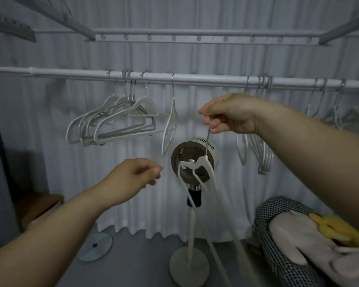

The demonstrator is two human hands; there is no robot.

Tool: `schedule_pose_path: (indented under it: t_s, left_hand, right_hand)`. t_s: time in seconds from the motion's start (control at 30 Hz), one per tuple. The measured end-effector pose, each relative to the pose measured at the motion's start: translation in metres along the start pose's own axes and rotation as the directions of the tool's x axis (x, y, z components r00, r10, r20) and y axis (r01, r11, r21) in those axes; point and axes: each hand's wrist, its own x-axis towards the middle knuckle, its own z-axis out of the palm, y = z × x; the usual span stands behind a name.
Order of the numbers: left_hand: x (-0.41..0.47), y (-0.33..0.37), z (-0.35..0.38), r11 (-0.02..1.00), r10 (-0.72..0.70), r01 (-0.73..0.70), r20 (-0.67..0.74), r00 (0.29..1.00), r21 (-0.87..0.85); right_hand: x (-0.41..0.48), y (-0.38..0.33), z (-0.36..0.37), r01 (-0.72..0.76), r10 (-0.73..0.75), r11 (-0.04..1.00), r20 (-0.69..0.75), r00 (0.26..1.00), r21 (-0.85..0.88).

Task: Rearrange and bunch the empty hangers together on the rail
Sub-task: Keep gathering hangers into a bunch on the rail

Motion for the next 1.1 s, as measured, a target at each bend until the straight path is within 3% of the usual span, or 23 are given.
schedule_pose_path:
  t_s: [0.1,0.17,0.37,0.47,0.6,0.7,0.77,0.87,0.97,1.1]
  left_hand:
    - [0.009,0.025,0.020,0.989,-0.020,0.029,0.063,0.998,-0.148]
    - [0.015,0.037,0.032,0.991,-0.036,0.051,0.123,0.992,-0.125]
    - [0.047,0.040,0.066,0.952,0.006,-0.041,0.117,0.993,0.304]
    - [0.069,0.038,0.072,0.919,0.009,-0.034,0.065,0.998,0.394]
    - [0.104,0.043,0.071,0.927,-0.069,0.057,0.019,0.997,0.370]
    - [0.129,0.052,0.071,0.935,-0.083,0.084,-0.017,0.996,0.344]
    - [0.147,0.058,0.071,0.932,-0.072,0.090,-0.064,0.995,0.351]
    - [0.174,0.069,0.070,0.936,-0.057,0.105,-0.147,0.987,0.337]
    - [0.199,0.083,0.072,0.941,-0.050,0.105,-0.173,0.984,0.322]
    - [0.226,0.103,0.083,0.944,-0.063,0.118,-0.181,0.981,0.309]
  right_hand:
    - [0.005,0.004,-0.002,0.019,-0.009,0.994,-0.094,0.996,0.111]
    - [0.011,0.005,-0.005,0.037,-0.013,0.987,-0.152,0.988,0.158]
    - [0.038,0.011,-0.019,0.106,-0.034,0.952,-0.244,0.969,0.288]
    - [0.054,0.015,-0.030,0.116,-0.052,0.948,-0.217,0.975,0.296]
    - [0.076,0.017,-0.058,0.097,-0.077,0.986,-0.140,0.987,0.139]
    - [0.093,0.018,-0.085,0.164,-0.185,0.980,-0.220,0.958,-0.112]
    - [0.106,0.021,-0.107,0.212,-0.358,0.893,-0.341,0.869,-0.397]
    - [0.119,0.024,-0.143,0.117,-0.606,0.577,-0.328,0.725,-0.808]
    - [0.129,0.026,-0.175,0.009,-0.616,0.379,-0.245,0.749,-0.925]
    - [0.139,0.032,-0.195,-0.050,-0.531,0.279,-0.198,0.824,-0.959]
